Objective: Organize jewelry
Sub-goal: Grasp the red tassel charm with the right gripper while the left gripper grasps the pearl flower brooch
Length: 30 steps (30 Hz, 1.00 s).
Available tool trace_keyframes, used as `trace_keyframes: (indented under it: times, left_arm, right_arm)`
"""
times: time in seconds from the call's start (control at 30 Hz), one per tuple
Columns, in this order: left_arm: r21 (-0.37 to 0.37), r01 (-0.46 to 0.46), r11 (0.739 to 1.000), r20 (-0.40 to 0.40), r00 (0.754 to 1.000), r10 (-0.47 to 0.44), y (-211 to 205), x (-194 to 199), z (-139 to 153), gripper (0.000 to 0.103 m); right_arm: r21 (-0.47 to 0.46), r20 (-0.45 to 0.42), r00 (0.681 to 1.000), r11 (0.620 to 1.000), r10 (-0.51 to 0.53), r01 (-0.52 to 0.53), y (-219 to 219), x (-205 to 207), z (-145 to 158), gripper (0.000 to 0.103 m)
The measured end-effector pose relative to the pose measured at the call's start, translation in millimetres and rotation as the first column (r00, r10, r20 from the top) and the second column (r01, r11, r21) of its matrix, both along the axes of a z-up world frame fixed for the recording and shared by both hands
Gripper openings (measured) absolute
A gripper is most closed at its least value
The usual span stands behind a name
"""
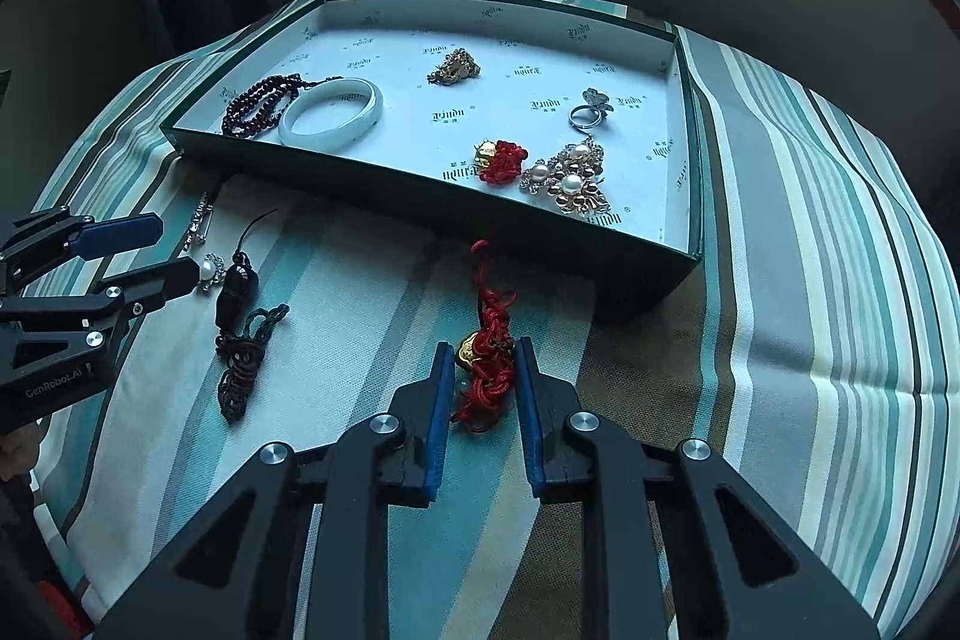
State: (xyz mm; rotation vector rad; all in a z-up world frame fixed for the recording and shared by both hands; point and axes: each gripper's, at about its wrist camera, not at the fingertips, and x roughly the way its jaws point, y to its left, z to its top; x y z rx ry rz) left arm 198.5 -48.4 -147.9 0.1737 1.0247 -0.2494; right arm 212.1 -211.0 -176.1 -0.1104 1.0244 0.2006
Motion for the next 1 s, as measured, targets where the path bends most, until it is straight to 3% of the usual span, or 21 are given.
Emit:
trace_keyframes:
  times: [0.07, 0.1, 0.4, 0.63, 1.0]
  left_arm:
    - [0.0, 0.005, 1.0, -0.003, 1.0, -0.005, -3, 0, -1, 0.047]
    - [-0.001, 0.009, 1.0, -0.006, 1.0, -0.009, -4, 1, -3, 0.04]
    - [-0.003, 0.016, 1.0, -0.036, 0.999, -0.016, -10, 6, -14, 0.038]
    - [-0.016, 0.036, 0.999, -0.037, 0.999, -0.037, -12, 8, -14, 0.021]
    - [-0.008, 0.045, 0.999, -0.029, 0.999, -0.045, -12, 6, -13, 0.02]
  right_arm:
    - [0.003, 0.0, 1.0, 1.0, 0.001, -0.001, 0, 0, 1, 0.021]
    - [0.005, 0.0, 1.0, 1.0, 0.001, -0.001, 0, 0, 1, 0.021]
    - [0.018, 0.001, 1.0, 1.0, -0.004, 0.004, -3, 0, 2, 0.021]
    - [0.02, -0.008, 1.0, 1.0, -0.002, 0.002, -3, 0, -1, 0.021]
    - [0.018, -0.011, 1.0, 1.0, -0.001, 0.001, -3, 1, -1, 0.021]
